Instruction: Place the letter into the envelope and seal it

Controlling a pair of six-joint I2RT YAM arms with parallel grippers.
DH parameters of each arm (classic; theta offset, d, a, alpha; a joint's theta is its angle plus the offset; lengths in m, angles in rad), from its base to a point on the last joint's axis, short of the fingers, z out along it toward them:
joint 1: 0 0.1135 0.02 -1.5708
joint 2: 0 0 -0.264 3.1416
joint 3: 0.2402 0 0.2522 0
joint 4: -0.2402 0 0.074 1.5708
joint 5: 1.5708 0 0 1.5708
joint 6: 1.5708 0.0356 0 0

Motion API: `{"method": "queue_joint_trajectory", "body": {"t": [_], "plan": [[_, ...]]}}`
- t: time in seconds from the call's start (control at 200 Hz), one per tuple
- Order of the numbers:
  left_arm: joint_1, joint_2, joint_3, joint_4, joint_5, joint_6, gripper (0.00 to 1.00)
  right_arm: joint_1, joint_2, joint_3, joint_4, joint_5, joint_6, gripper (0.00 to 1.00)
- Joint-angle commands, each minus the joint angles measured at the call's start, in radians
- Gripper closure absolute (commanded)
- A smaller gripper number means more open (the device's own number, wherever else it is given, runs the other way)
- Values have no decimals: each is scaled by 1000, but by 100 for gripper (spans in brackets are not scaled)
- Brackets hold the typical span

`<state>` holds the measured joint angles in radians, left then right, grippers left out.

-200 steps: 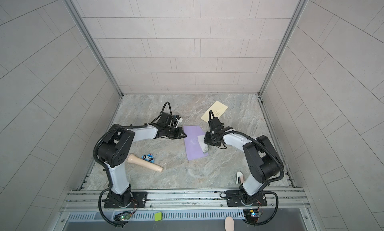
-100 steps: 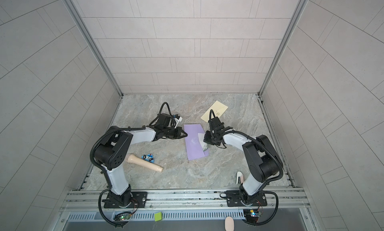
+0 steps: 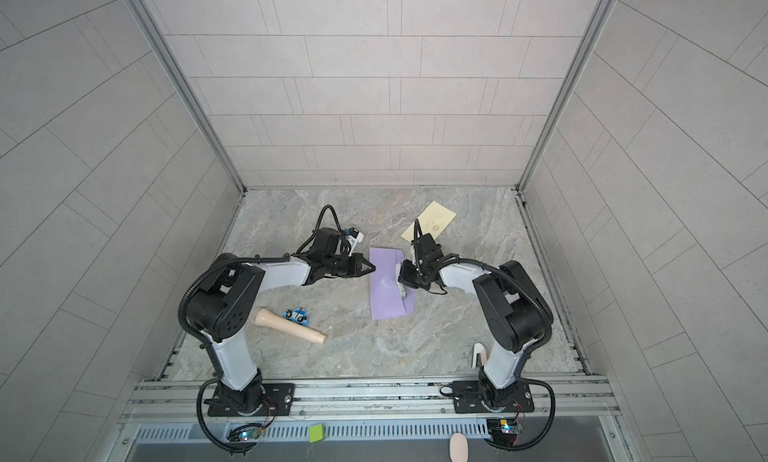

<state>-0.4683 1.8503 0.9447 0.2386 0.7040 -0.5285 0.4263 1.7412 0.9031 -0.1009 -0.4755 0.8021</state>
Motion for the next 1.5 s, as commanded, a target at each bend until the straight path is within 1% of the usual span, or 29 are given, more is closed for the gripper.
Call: {"method": "queue_joint_trajectory", "body": {"t": [0.0,0.04,0.095,0.12,0.2,0.245,0.43,0.565,0.801,0.961,1.201,1.321,1.491], "plan": [[-7,32,53,-82,-59,27,100,32,24,28,-11,6,2,91],[-7,36,58,-105,-86,30,100,31,21,31,-25,33,6,81],[-7,38,59,-115,-107,30,100,32,11,38,-65,85,9,69],[-9,37,60,-124,-122,30,100,32,7,45,-92,104,3,65],[-8,48,72,-171,-165,32,100,34,-14,62,-154,161,-14,55],[-9,58,79,-190,-178,32,100,34,-22,75,-179,183,-27,53],[-13,81,87,-204,-207,16,100,52,-4,130,-281,225,-68,52],[-18,84,92,-204,-215,10,100,80,19,145,-296,211,-72,52],[-20,86,89,-209,-235,1,100,121,58,144,-311,204,-43,52],[-21,93,92,-208,-242,-14,100,155,102,180,-285,152,-29,52],[-25,105,97,-203,-242,-28,100,178,201,303,-312,38,-57,54],[-25,90,85,-187,-249,-33,100,175,193,318,-355,100,-60,55],[-25,66,56,-149,-258,-42,100,154,123,322,-465,321,-62,55]]}}
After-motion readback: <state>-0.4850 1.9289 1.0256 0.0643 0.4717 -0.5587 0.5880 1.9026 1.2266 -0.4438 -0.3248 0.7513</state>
